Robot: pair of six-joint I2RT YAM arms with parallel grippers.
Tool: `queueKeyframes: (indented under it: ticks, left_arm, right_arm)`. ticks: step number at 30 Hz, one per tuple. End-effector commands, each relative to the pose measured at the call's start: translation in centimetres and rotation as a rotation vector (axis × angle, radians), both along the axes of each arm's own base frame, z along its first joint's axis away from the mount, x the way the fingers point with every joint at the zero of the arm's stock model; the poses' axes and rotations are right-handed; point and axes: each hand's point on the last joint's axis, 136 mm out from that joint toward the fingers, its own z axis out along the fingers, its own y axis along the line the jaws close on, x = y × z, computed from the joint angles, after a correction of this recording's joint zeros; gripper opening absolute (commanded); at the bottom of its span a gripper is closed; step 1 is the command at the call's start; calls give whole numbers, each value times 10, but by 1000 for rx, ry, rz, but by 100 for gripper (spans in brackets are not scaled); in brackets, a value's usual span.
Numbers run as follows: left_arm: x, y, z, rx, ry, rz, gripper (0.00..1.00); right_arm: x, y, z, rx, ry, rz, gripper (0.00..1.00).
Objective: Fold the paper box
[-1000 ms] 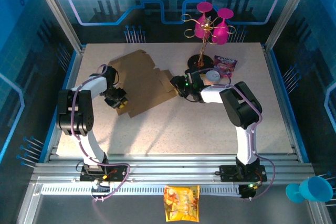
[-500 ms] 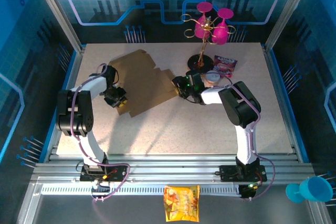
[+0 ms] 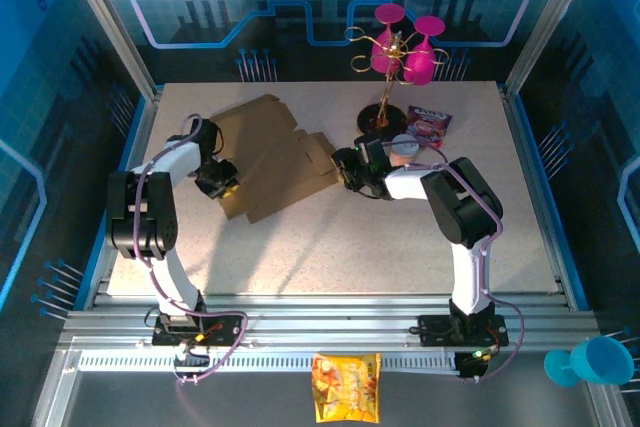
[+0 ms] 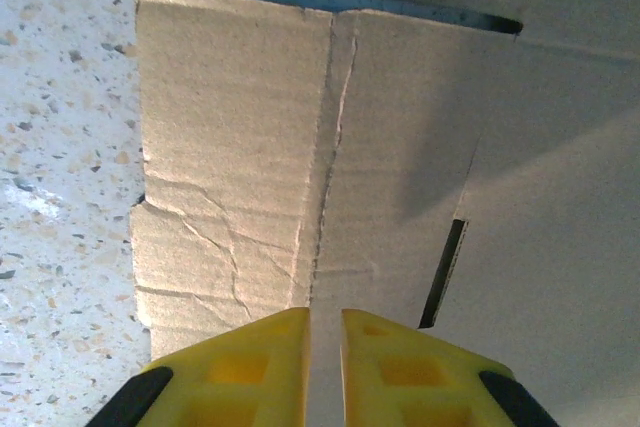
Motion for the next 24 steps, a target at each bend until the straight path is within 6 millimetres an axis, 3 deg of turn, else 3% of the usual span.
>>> queueKeyframes:
  ticks: [1, 8, 10, 13, 16, 24]
  left_arm:
    - [-6, 6, -10, 18, 45, -21, 16]
    - [-12, 8, -20, 32, 62, -44, 16]
    - [-13, 8, -21, 33, 62, -50, 16]
    - [-11, 7, -18, 29, 43, -51, 16]
    - [-6, 5, -3, 20, -4, -44, 19]
    - [-4, -8, 63, -84, -138, 89, 38]
  right_arm:
    - [2, 3, -4, -9, 35, -23, 52]
    - [27, 19, -5, 55, 5, -29, 47]
    - [30, 21, -4, 64, 0, -35, 41]
    - [33, 19, -2, 66, -20, -61, 21]
    - [35, 15, 5, 68, -50, -84, 1]
    - [34, 11, 42, 130, -88, -149, 0]
